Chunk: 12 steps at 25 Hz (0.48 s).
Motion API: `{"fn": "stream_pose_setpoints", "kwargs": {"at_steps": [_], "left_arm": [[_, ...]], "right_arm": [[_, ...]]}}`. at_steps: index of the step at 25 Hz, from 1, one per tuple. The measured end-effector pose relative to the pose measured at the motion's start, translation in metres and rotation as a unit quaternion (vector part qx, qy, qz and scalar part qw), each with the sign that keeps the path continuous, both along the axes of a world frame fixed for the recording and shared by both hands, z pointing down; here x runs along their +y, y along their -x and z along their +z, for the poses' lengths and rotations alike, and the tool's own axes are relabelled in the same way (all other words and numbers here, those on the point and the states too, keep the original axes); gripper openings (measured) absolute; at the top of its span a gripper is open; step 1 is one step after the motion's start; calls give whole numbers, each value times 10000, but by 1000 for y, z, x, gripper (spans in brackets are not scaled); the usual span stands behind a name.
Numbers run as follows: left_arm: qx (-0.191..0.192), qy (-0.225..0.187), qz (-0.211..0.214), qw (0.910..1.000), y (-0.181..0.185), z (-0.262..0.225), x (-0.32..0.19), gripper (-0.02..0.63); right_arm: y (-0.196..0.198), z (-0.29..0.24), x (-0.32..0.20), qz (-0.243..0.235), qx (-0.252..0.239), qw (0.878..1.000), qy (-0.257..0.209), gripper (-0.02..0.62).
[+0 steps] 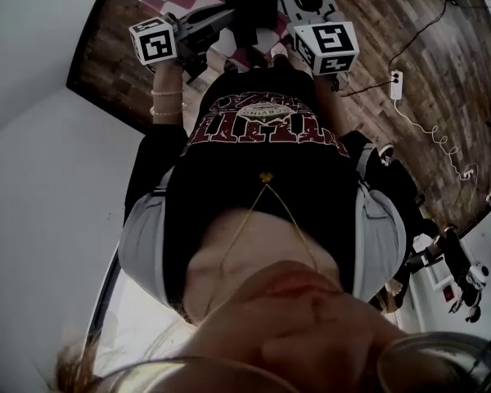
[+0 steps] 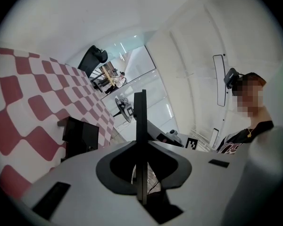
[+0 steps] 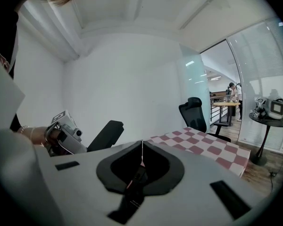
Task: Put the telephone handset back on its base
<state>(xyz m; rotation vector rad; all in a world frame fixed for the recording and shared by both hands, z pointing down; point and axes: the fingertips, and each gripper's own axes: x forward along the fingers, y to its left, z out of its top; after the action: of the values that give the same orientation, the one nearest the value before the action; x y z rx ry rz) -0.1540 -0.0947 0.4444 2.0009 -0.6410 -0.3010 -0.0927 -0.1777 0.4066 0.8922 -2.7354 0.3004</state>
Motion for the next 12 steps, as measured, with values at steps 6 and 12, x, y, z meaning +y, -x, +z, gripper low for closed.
{"fn": "stream_pose_setpoints", "kwargs": {"at_steps": [6,12], "left_arm": [[-14,84,129,9999,1,7,-3,74],[-50,248,292,9993,1,21,-6,74]], "right_arm": [[-11,4,5,259,59,9996,31,21],[-20,7,4,491,76,9987,63,21]]}}
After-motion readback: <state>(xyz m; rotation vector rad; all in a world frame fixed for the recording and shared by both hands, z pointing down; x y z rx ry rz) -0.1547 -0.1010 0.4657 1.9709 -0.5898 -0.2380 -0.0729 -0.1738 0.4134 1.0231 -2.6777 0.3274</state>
